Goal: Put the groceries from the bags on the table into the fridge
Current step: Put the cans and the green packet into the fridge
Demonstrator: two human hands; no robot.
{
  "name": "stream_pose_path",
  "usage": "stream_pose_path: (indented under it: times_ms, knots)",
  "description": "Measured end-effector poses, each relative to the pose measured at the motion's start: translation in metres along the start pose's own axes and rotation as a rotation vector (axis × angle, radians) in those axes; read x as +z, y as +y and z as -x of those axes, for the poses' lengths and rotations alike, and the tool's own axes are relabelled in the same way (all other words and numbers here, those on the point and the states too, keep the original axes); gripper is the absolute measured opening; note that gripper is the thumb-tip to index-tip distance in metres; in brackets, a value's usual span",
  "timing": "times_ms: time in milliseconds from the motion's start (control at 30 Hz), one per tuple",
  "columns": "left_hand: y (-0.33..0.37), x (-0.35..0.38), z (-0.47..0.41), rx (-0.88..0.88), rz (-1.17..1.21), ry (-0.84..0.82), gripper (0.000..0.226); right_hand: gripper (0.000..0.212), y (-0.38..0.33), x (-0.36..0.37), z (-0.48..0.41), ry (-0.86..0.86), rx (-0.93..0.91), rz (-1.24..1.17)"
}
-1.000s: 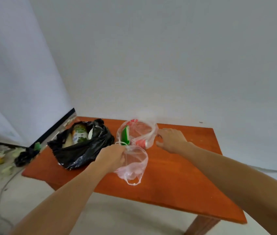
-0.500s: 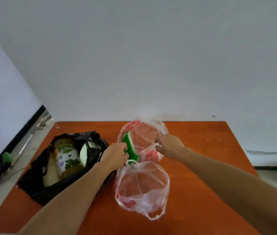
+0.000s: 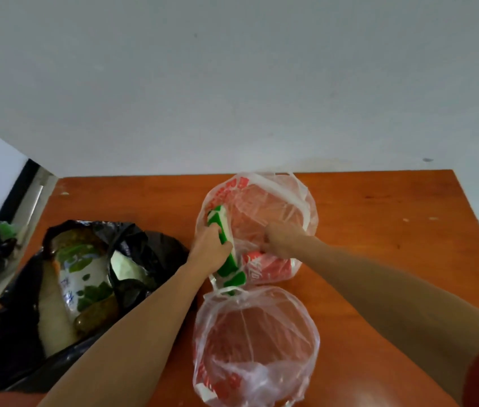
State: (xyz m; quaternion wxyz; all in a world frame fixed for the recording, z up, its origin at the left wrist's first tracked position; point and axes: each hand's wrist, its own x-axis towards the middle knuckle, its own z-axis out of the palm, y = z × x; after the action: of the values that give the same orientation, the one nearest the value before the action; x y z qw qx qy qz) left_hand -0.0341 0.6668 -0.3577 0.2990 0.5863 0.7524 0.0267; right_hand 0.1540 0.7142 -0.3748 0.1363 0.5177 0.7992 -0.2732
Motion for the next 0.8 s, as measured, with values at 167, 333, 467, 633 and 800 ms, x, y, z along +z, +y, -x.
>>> stream_pose_path:
  times_ms: [167, 333, 467, 633, 800]
  knots:
    - [-0.010, 0.028, -0.034, -0.128, 0.138, 0.094, 0.067, 0.054, 0.016, 0.012, 0.001, -0.113, -0.082, 0.034]
    - [-0.010, 0.028, -0.050, -0.237, 0.181, 0.059, 0.090, 0.048, 0.003, 0.012, 0.012, -0.210, -0.183, 0.101]
    - [0.000, 0.026, -0.059, -0.354, 0.331, -0.040, 0.065, 0.050, -0.008, 0.022, 0.022, -0.288, -0.224, 0.131]
    - [0.005, 0.025, -0.057, -0.396, 0.485, -0.043, 0.038, 0.065, -0.013, 0.064, 0.022, -0.349, -0.193, 0.144]
    - [0.001, 0.012, -0.042, -0.285, 0.565, 0.032, 0.052, 0.059, -0.005, 0.047, 0.032, -0.278, -0.063, -0.028]
